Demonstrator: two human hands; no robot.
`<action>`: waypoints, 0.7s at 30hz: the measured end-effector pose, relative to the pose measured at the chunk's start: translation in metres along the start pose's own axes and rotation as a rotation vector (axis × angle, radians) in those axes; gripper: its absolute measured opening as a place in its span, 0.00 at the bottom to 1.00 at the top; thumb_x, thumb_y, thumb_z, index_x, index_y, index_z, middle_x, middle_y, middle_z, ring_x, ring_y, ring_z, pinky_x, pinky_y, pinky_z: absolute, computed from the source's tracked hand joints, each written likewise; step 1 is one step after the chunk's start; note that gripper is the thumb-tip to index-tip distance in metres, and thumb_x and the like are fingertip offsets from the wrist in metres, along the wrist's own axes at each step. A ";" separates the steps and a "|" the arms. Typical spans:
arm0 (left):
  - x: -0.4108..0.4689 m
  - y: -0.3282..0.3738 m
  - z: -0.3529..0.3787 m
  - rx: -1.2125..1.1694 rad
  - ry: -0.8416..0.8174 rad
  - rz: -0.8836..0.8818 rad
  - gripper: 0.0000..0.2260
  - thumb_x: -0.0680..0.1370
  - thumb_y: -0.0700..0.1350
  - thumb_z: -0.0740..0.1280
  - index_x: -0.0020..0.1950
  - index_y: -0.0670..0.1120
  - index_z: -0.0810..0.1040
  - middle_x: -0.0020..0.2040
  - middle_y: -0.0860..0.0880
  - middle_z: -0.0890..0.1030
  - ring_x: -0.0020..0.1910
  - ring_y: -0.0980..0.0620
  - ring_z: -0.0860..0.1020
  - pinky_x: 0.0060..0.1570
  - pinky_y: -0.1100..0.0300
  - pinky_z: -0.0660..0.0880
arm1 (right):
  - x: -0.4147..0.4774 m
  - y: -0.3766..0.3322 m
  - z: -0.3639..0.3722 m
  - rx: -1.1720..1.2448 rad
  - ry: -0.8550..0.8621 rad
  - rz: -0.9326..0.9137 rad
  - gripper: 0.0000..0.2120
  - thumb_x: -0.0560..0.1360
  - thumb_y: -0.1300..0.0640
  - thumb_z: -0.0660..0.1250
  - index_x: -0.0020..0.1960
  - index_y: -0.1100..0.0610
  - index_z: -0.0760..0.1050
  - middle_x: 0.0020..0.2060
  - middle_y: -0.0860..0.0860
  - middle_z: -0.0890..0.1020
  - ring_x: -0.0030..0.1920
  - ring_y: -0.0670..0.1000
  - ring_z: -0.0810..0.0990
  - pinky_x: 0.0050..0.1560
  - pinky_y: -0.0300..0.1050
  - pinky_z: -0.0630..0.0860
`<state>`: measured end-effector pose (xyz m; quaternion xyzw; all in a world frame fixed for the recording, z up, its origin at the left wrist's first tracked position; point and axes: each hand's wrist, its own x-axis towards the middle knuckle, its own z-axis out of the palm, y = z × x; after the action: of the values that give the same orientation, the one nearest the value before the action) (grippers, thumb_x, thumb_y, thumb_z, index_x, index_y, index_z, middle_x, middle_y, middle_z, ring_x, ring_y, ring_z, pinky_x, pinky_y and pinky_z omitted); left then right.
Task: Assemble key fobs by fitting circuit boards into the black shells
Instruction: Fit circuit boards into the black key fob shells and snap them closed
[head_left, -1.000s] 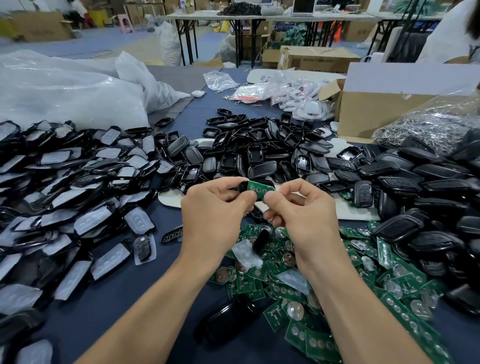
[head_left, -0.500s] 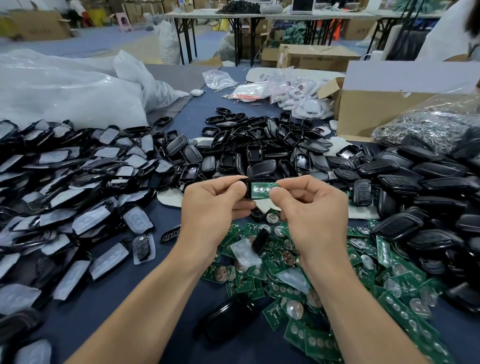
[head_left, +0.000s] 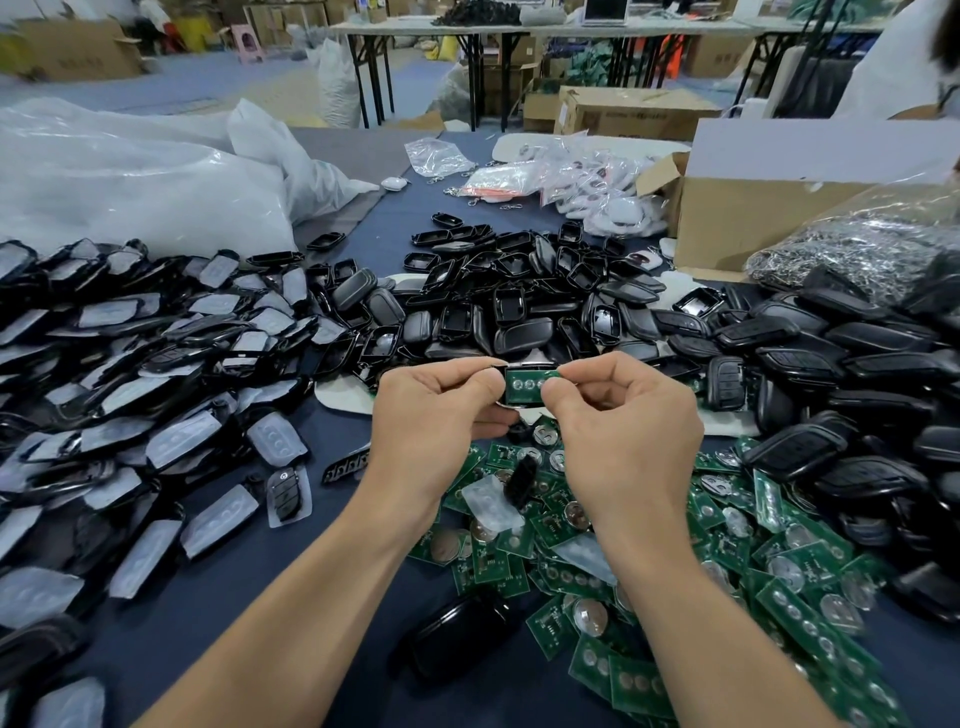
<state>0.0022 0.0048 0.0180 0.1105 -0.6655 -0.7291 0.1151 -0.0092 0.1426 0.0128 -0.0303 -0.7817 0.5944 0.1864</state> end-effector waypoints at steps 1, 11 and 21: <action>0.000 0.000 0.000 0.004 0.002 0.004 0.11 0.80 0.36 0.71 0.44 0.50 0.88 0.39 0.43 0.88 0.36 0.45 0.87 0.37 0.60 0.82 | 0.000 0.000 0.001 -0.004 0.001 -0.001 0.08 0.71 0.57 0.79 0.38 0.47 0.82 0.32 0.37 0.83 0.33 0.39 0.81 0.32 0.29 0.74; -0.001 0.001 -0.002 0.080 0.031 0.086 0.15 0.73 0.33 0.77 0.36 0.53 0.87 0.34 0.46 0.86 0.30 0.50 0.84 0.35 0.61 0.82 | -0.004 -0.004 0.001 -0.080 -0.026 -0.033 0.07 0.71 0.52 0.79 0.41 0.47 0.80 0.28 0.40 0.82 0.27 0.42 0.79 0.29 0.33 0.73; -0.002 0.003 -0.009 0.248 -0.085 0.149 0.12 0.75 0.38 0.75 0.43 0.57 0.89 0.38 0.50 0.88 0.35 0.48 0.86 0.39 0.52 0.84 | 0.000 -0.010 -0.006 0.140 -0.301 0.005 0.20 0.75 0.63 0.74 0.42 0.36 0.84 0.32 0.45 0.86 0.29 0.43 0.81 0.30 0.33 0.75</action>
<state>0.0070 -0.0034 0.0201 0.0435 -0.7612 -0.6347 0.1261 -0.0052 0.1451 0.0232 0.0703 -0.7575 0.6456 0.0673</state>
